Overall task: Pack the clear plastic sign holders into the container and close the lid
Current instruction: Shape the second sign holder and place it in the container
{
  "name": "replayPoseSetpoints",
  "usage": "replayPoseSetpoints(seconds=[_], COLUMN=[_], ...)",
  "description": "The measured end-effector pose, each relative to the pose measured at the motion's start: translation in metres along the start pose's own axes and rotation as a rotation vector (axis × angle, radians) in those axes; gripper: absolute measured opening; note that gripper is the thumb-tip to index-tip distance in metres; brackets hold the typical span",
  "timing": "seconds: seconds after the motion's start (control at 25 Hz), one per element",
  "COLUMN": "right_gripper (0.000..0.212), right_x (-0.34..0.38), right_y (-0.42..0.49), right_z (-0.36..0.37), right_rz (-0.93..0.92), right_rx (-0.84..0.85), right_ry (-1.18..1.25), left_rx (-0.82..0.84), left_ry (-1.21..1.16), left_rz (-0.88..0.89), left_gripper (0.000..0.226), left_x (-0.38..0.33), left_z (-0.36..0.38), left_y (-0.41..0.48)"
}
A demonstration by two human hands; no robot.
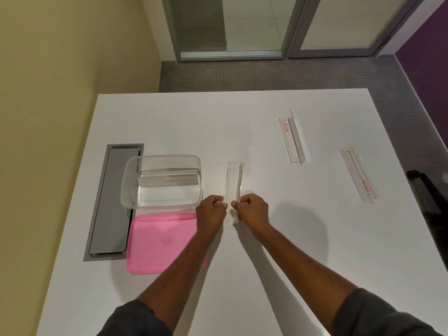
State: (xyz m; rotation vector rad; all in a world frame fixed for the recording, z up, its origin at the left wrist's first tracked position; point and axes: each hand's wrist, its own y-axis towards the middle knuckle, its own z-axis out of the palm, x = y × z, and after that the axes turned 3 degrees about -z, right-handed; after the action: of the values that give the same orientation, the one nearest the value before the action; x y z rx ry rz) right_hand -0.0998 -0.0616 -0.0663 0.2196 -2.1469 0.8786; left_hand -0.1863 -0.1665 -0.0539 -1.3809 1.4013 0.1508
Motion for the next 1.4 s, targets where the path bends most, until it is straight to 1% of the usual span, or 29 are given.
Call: replayPoseSetpoints(seconds=[0.08,0.2,0.32,0.44,0.48,0.56,0.6,0.76,0.8,0.84,0.96,1.04,1.12,1.24,1.4], right_gripper=[0.022,0.023,0.026,0.031,0.033,0.036,0.037,0.037,0.034,0.029,0.021,0.015,0.007,0.018,0.027], right_x=[0.003,0.007,0.008,0.010,0.011,0.014,0.015,0.014,0.012,0.010,0.001,-0.004,-0.009,-0.013,-0.013], right_y=[-0.002,-0.005,-0.007,-0.008,-0.008,-0.011,-0.011,-0.010,-0.008,-0.006,0.000,0.005,0.009,0.014,0.021], right_z=[0.006,0.014,0.019,0.024,0.025,0.026,0.027,0.028,0.027,0.025,0.013,0.000,-0.015,-0.034,-0.056], right_rz=[-0.010,-0.015,-0.023,-0.032,-0.033,-0.027,-0.022,-0.023,-0.022,-0.014,-0.011,-0.027,-0.035,-0.052,-0.118], right_rx=[-0.011,-0.035,-0.043,-0.056,-0.060,-0.057,-0.054,-0.043,-0.040,-0.031,-0.010,0.006,0.046,0.080,0.080], right_ry=[-0.016,-0.016,-0.023,-0.041,-0.044,-0.045,-0.043,-0.033,-0.019,0.000,0.031,0.057,0.094,0.068,-0.040], left_rx=[-0.030,-0.007,0.012,0.035,0.035,0.046,0.058,0.097,0.097,0.093,0.033,-0.044,-0.079,-0.059,-0.045], left_ry=[0.077,0.187,0.275,0.273,0.266,0.233,0.213,0.214,0.217,0.226,0.259,0.349,0.460,0.599,0.663], left_rz=[0.019,0.090,0.138,0.158,0.151,0.143,0.143,0.103,0.094,0.079,0.043,0.112,0.187,0.226,0.259], left_gripper=[0.024,0.020,0.033,0.031,0.029,0.017,0.019,0.052,0.058,0.059,0.052,0.040,0.037,0.043,0.036], left_x=[0.000,0.006,0.014,0.012,0.012,0.013,0.013,0.008,0.008,0.008,0.007,0.006,0.008,0.012,0.013], left_z=[-0.002,-0.004,-0.006,-0.010,-0.010,-0.011,-0.011,-0.011,-0.010,-0.008,-0.001,0.005,0.011,0.015,0.019], left_y=[-0.001,-0.001,0.001,0.000,-0.001,-0.004,-0.006,-0.012,-0.012,-0.012,-0.014,-0.013,-0.012,-0.010,-0.009])
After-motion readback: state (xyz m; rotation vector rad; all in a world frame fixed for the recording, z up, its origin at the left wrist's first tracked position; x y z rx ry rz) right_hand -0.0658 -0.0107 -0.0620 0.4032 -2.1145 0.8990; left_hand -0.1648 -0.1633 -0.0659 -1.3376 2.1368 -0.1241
